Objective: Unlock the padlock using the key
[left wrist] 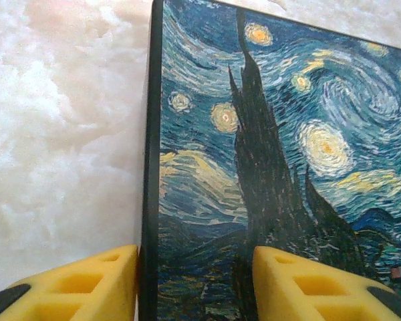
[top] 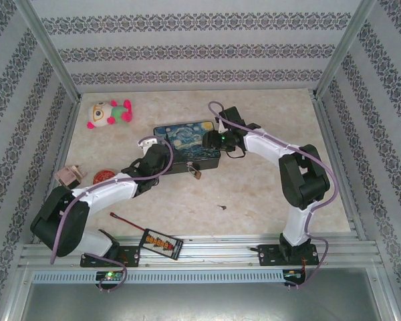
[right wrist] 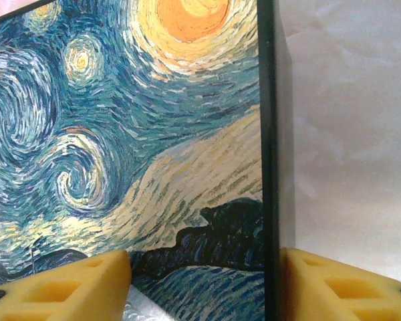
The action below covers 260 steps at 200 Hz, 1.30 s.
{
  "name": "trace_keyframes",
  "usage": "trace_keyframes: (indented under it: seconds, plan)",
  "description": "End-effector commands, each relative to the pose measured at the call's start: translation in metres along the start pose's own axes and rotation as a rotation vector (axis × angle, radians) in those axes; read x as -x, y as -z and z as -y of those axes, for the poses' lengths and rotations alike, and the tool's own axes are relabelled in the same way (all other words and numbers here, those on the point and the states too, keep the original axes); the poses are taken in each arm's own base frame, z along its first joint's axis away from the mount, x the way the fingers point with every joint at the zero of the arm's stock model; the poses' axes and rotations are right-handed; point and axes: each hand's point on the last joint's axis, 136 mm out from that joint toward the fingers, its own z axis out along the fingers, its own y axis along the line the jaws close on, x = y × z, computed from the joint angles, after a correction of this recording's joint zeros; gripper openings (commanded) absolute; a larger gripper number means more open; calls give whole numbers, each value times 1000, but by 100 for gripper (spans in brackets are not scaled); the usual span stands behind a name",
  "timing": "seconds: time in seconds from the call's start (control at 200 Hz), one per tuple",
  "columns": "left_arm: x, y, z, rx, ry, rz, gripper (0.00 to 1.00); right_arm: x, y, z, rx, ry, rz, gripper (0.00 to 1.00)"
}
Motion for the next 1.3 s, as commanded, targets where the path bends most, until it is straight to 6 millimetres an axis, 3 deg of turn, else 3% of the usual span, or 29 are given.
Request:
trace_keyframes:
  seconds: [0.0,0.195,0.325,0.46,0.565,0.725,0.905,1.069,1.294]
  plan:
    - [26,23,37,-148,64,90,50,-14,9,-17,14,43,-34,61]
    - [24,28,30,-145,87,99,57,-7,40,5,-133,123,10,69]
    - [20,31,23,-134,116,91,59,-19,61,20,-205,161,14,70]
    - [11,35,7,-81,149,76,59,-50,81,37,-272,190,-13,68]
    - [5,32,7,-82,107,52,60,-86,91,48,-302,195,-47,66]
    - [-9,18,30,-157,63,-25,61,-139,104,58,-315,192,-96,63]
    - [-13,9,55,-227,72,-45,59,-178,115,54,-281,176,-141,60]
    - [-13,9,63,-240,71,-40,59,-208,111,46,-241,192,-199,54]
    - [-20,5,69,-263,100,-39,59,-239,92,37,-247,252,-317,45]
